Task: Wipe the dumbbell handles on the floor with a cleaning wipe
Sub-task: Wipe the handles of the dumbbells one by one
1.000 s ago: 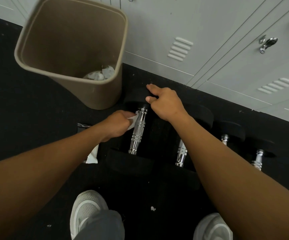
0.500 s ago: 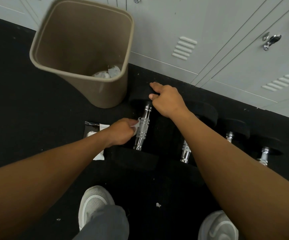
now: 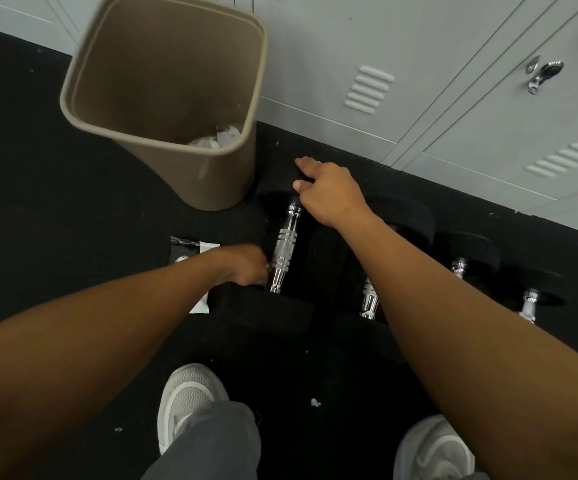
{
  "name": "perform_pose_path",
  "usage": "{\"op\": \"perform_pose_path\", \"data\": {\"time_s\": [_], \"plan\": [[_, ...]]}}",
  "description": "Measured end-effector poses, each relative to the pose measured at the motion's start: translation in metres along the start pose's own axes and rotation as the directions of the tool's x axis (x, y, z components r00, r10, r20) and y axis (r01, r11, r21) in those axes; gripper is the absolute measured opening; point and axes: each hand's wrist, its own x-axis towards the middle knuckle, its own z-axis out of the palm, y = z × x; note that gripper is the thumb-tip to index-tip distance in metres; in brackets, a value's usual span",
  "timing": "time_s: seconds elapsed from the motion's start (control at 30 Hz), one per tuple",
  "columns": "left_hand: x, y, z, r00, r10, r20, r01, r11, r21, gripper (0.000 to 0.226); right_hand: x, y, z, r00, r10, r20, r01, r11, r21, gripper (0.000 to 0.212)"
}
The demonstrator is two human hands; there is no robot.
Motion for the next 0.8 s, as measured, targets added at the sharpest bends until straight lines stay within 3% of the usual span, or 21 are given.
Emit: {"op": "perform_pose_path", "data": {"time_s": [0.13,0.3,0.63,0.73,0.8], "plan": [[0.004,0.000,0.004,0.998,-0.066,-0.021,0.063,0.992,-0.105,0.025,0.001,0.002,0.000,1.000,-0.005,0.000,0.005,1.000,0.002,0.055],[0.006,-0.008,-0.002,0.994,-0.106,0.020,0.103,0.878,-0.467,0.025,0.002,0.006,0.002,1.000,-0.008,-0.019,0.008,1.000,0.022,0.055],[0.004,-0.024,-0.024,0.985,-0.156,0.073,0.169,0.794,-0.584,0.028,0.002,0.007,0.004,1.000,-0.010,-0.025,0.011,0.999,0.034,0.054],[0.001,-0.013,-0.015,0.985,-0.170,0.036,0.167,0.867,-0.469,0.008,0.001,0.006,0.005,1.000,-0.010,-0.028,0.011,0.999,0.039,0.054],[0.003,-0.007,-0.009,0.984,-0.169,0.053,0.175,0.888,-0.425,0.009,0.001,0.005,0.005,0.999,-0.011,-0.033,0.013,0.999,0.048,0.054]]}}
